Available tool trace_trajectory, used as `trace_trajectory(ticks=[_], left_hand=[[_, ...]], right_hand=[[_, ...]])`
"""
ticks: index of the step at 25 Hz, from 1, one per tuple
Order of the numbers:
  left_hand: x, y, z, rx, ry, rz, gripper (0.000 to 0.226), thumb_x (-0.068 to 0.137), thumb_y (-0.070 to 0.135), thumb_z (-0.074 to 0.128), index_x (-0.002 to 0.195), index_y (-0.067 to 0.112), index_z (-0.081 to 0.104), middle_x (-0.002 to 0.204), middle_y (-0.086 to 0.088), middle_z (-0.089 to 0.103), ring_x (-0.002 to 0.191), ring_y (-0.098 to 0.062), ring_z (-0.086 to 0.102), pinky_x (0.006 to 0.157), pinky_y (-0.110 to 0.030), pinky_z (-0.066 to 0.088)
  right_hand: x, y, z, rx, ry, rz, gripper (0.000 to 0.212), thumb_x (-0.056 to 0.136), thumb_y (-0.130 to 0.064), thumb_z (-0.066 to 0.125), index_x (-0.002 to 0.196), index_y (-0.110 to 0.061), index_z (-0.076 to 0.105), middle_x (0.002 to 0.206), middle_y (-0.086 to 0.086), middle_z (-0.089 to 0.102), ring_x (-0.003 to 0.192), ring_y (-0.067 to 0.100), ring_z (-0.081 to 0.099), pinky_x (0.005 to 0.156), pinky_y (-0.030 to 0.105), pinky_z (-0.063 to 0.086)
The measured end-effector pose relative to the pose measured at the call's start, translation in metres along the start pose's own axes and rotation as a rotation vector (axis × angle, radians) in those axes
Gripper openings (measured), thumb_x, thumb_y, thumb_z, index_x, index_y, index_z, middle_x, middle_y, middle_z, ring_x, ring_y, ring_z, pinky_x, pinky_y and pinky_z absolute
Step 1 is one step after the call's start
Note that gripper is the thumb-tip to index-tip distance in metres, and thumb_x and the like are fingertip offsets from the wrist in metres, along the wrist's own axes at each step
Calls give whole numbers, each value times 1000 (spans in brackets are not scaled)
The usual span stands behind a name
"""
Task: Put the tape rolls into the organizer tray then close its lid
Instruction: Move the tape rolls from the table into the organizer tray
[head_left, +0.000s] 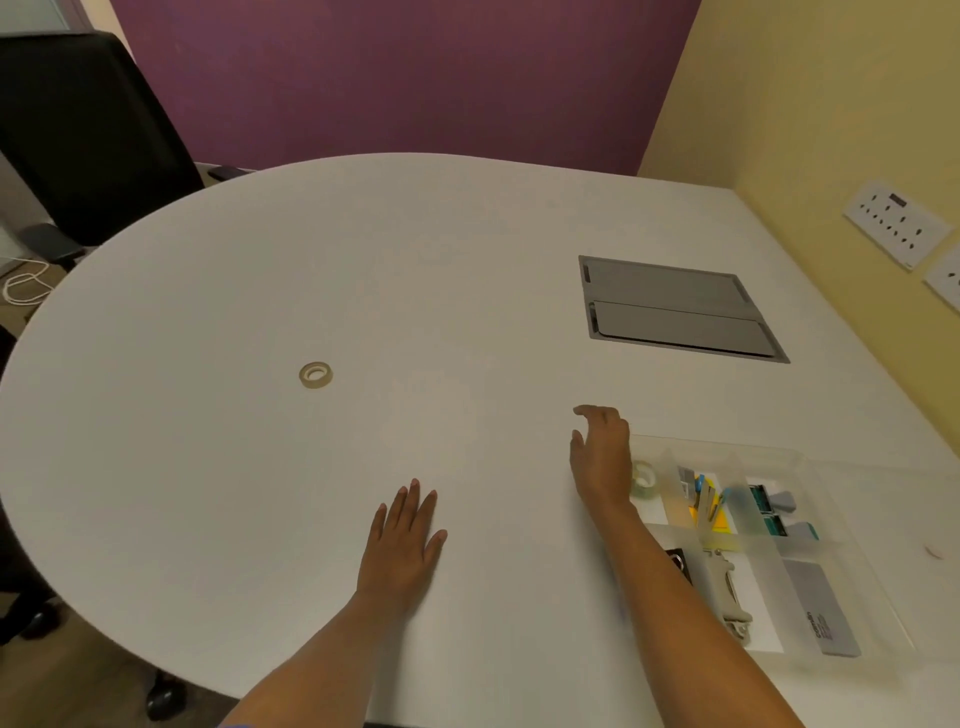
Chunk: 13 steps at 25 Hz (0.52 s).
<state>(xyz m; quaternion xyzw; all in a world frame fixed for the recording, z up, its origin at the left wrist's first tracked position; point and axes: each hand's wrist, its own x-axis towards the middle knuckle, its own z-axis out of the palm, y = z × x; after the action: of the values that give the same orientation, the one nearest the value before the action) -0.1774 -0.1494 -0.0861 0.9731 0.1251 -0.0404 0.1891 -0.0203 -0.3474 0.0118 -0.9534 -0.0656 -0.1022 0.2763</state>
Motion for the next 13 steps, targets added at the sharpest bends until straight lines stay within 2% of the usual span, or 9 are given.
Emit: trace_trajectory(ticks=[3,6,13], left_hand=[[6,-18,-10,-3,10,-48,57,103,42,20,153,25,-1,161,2,-13,149,-14,-12,121,-34,-9],[15,-42,-22,3,5,-85,56,103,41,19,153,25,-2,161,2,-14,149,-14,-12,122,-34,-8],[49,-121,-57,1,-2,-124,56,103,40,21,153,25,-1,162,1,-12,150,-15,-10,122,-35,-6]], right_hand=[[8,-36,20,-6,-64,-71,33,93,-3,56,125,-9,57,127,9,56,120,23,48,80,30,52],[15,-73,47,-25,-151,-133,35,94,-7,54,129,-11,54,132,6,53,123,20,46,85,28,51],[32,-160,117,-105,-324,-153,39,96,-13,52,135,-15,47,137,4,46,125,19,44,83,30,51]])
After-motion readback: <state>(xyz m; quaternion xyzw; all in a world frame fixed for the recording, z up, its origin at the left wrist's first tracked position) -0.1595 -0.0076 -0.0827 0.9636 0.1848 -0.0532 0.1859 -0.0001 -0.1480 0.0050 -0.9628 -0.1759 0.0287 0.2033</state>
